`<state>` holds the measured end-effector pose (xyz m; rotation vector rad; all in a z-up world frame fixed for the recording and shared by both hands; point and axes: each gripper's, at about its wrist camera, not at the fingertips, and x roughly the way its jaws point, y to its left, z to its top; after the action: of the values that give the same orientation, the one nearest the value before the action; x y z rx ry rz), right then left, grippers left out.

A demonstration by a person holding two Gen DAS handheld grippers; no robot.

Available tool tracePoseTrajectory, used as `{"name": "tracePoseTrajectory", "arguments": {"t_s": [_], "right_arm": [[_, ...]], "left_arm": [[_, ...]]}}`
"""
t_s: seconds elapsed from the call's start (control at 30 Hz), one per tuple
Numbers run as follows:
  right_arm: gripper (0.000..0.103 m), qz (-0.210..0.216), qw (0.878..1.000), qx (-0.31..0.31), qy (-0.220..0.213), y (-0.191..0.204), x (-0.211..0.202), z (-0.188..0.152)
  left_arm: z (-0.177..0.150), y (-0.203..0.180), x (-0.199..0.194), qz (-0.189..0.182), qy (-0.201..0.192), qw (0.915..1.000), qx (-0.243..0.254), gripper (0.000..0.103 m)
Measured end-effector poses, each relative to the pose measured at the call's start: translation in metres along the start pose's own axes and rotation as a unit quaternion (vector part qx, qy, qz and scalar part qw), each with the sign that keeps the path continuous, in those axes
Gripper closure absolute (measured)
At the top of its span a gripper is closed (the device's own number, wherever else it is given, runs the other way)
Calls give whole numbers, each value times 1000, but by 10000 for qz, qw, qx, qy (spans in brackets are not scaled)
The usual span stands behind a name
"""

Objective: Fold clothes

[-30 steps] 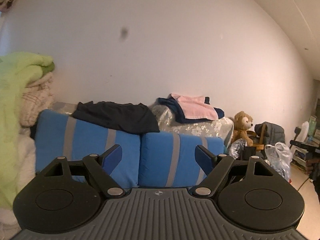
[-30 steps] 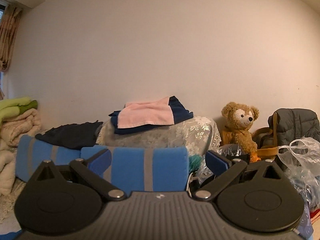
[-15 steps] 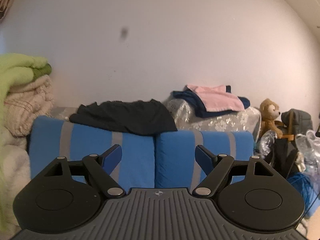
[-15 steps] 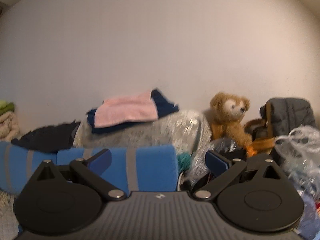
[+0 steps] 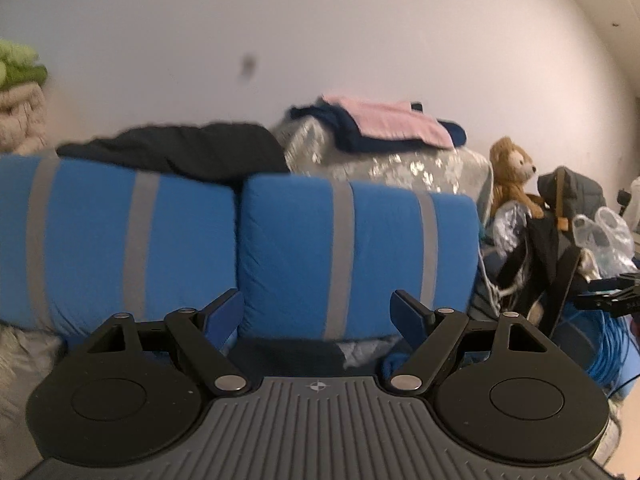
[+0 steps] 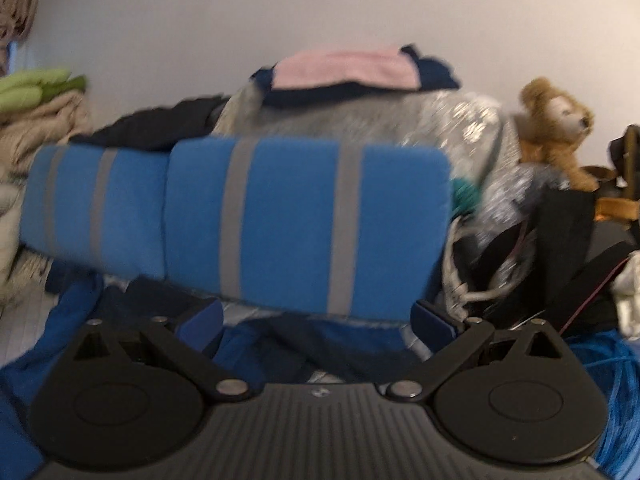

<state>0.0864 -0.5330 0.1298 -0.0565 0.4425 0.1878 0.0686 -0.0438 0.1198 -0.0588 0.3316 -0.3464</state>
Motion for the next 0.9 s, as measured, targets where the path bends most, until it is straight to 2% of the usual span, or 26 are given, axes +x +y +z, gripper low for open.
{"name": "tracePoseTrajectory", "arguments": {"t_s": [0.27, 0.53, 0.7, 0.8, 0.9], "right_arm": [[2, 288, 9979, -373, 452, 28, 44, -36], [13, 528, 9938, -508, 832, 42, 83, -60], [22, 616, 9889, -775, 1110, 54, 108, -72], [26, 723, 9879, -673, 1194, 58, 123, -77], [28, 837, 9873, -560, 1231, 64, 138, -80]], "left_arm": [[-61, -10, 42, -315, 387, 9977, -448, 22], [-105, 3, 53, -485, 181, 9947, -893, 22], [-105, 13, 60, -629, 226, 9893, -1300, 22], [-109, 24, 71, -639, 523, 9824, -1675, 22], [-110, 31, 73, -680, 516, 9792, -1840, 22]]}}
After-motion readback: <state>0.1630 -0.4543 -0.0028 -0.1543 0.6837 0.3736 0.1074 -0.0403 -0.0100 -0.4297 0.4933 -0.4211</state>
